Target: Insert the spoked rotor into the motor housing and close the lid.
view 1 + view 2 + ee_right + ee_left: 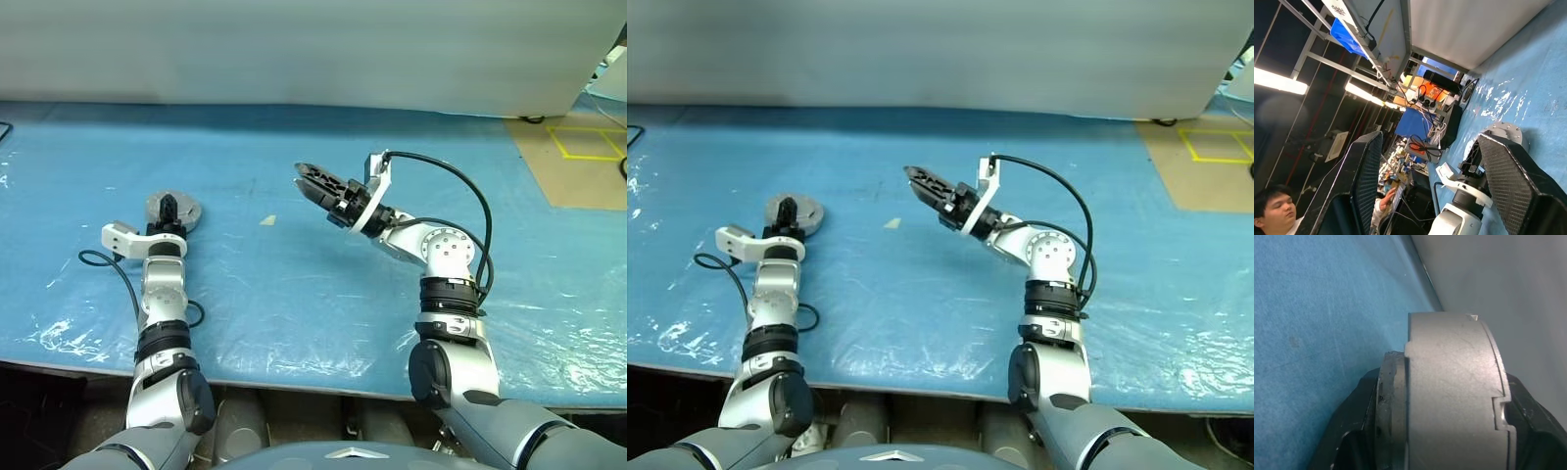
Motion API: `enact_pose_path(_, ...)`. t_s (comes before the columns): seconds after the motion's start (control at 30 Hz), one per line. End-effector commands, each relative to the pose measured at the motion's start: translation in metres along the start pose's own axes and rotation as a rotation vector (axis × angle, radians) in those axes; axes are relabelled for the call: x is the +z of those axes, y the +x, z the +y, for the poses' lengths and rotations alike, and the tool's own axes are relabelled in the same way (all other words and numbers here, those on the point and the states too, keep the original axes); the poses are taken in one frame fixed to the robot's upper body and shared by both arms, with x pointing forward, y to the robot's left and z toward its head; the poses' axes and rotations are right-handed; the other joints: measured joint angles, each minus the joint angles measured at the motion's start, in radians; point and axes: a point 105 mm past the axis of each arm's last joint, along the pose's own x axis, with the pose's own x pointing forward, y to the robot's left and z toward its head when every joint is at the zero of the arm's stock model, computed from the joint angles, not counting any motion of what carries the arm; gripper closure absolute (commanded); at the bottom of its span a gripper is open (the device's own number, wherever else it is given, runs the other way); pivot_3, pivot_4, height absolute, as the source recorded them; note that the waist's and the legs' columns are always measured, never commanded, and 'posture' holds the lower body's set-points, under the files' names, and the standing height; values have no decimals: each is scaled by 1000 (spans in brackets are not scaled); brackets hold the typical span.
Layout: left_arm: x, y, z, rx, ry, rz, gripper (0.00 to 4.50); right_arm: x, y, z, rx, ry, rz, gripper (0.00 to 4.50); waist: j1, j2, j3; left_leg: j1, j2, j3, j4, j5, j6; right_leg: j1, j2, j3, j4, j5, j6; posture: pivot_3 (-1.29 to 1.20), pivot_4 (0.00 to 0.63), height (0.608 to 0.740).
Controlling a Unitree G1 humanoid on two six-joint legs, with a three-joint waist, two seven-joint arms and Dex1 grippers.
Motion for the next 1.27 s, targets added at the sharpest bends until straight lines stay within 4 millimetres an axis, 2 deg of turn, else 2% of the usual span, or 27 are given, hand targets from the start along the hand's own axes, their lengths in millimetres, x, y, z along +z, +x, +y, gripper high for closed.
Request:
enact_pose_path(0.03, 20, 2, 1, 12, 72, -74, 1661, 4, 5, 14, 57, -38, -5, 1209, -3, 0, 0, 0, 0, 0, 0, 0, 0, 0, 0, 0, 0, 0, 0, 0, 150, 740)
enact_pose_path(0.1, 26, 0, 6, 35, 80, -105, 1661, 4, 6, 14, 57, -40, -4, 1209, -7, 0, 0, 1, 0, 0, 1, 0, 0, 0, 0, 0, 1, 0, 0, 0, 150, 740)
enact_pose_path(0.2, 40, -3, 9, 56, 106, -164, 1046, 4, 6, 12, 48, -55, 3, 1168, -10, 0, 0, 1, 0, 0, 1, 0, 0, 0, 0, 0, 1, 0, 0, 0, 150, 740)
enact_pose_path(0.3, 55, -6, 11, 72, 138, -232, 66, 2, 6, 8, 23, -96, 21, 1168, -11, 0, 0, 1, 0, 0, 2, 0, 0, 0, 0, 0, 1, 0, 0, 0, 150, 740)
enact_pose_path(0.5, 77, -15, 6, 68, 351, -299, 29, -4, 11, -4, -64, -326, 56, 1168, -10, 0, 0, 1, 1, 0, 2, 0, 0, 0, 0, 0, 1, 0, 0, 0, 150, 740)
enact_pose_path(0.57, 88, -20, -3, 18, 410, -333, 29, -2, 13, -6, -86, -432, 56, 1168, -9, 0, 0, 0, 1, 0, 2, 0, 0, 0, 0, 0, 1, 0, 0, 0, 150, 740)
enact_pose_path(0.63, 88, -23, -20, -97, 467, -298, 29, 0, 14, -7, -108, -605, 52, 1168, -9, -1, 0, -1, 1, -1, 2, 0, 0, 0, 0, 0, 1, 0, 0, 0, 150, 740)
enact_pose_path(0.73, 66, -33, -52, -345, 631, -142, 29, -4, 14, -2, -78, -852, 59, 1168, -7, -1, 0, -1, 1, -1, 2, 0, 0, 0, -1, -2, 1, 0, 0, 0, 150, 740)
enact_pose_path(0.87, 34, -52, -90, -647, 809, 26, 29, -10, 6, -8, -89, -990, 100, 1168, -8, -1, 0, -1, 1, 0, 2, 0, 0, 0, -1, -3, 1, -2, -4, 0, 150, 740)
enact_pose_path(1.03, -25, -77, -109, -965, 984, 286, 29, -12, -18, -23, -146, -1096, 157, 1168, -11, -1, 0, 1, 1, 1, 2, 0, 0, 0, -1, -2, 1, -3, -4, 0, 150, 740)
enact_pose_path(1.2, -51, -96, -115, -1121, 955, 406, 29, -14, -46, -30, -176, -1131, 226, 1168, -16, -1, 0, 1, 1, 1, 2, 0, 0, -1, 0, 0, 1, -3, -4, 0, 150, 740)
enact_pose_path(1.27, -55, -102, -113, -1141, 940, 433, 0, -12, -55, -30, -194, -1127, 223, 859, -16, -1, 0, 1, 1, 1, 2, 0, 0, -1, 0, 1, 2, -3, -4, 0, 150, 740)
